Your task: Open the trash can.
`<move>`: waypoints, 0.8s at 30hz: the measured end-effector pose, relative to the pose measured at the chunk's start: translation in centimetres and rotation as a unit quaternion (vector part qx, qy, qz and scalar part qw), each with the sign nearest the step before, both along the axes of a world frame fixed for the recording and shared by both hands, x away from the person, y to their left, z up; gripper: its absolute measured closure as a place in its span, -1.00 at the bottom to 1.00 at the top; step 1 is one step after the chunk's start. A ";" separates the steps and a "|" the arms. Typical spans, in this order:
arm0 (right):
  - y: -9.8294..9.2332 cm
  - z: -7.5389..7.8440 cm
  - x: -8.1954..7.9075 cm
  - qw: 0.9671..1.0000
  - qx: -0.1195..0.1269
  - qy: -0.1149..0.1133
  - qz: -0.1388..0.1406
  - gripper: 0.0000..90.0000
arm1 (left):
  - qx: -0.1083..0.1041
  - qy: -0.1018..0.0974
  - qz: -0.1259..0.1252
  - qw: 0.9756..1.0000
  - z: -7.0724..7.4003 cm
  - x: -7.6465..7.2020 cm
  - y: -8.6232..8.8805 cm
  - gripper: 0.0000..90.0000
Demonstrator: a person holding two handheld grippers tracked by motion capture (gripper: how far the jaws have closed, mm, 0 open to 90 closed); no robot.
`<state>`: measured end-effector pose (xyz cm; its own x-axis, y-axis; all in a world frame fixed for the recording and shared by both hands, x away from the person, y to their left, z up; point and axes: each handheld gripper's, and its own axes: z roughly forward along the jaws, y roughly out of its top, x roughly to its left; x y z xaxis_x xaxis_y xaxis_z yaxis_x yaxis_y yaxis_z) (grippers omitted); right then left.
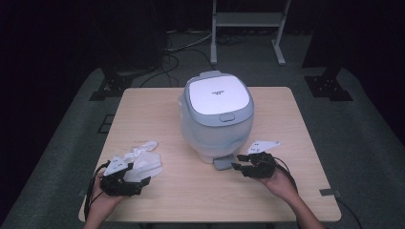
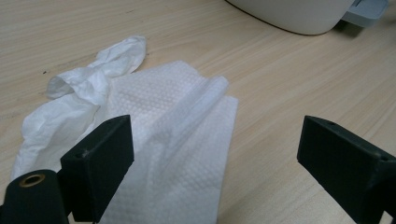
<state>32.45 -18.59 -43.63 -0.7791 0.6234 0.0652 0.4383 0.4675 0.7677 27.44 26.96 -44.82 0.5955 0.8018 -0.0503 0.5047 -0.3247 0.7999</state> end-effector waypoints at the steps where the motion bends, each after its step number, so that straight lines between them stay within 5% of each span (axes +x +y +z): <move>1: 0.1 -0.1 0.1 1.000 -0.002 0.002 0.003 0.36 | -0.001 0.001 0.000 1.000 0.0 0.0 0.0 -0.78; 13: 2.0 -0.5 1.1 1.000 -0.010 0.002 0.021 0.68 | -0.003 0.004 -0.001 1.000 -0.2 0.0 -0.2 -0.78; 15: 2.5 -0.7 1.5 1.000 -0.015 0.003 0.021 0.87 | 0.002 0.004 -0.003 1.000 -0.2 -0.1 -0.3 -0.78; 24: 3.2 -1.3 2.2 1.000 -0.019 -0.001 0.018 0.87 | -0.002 0.004 0.001 1.000 -0.2 0.0 -0.1 -0.78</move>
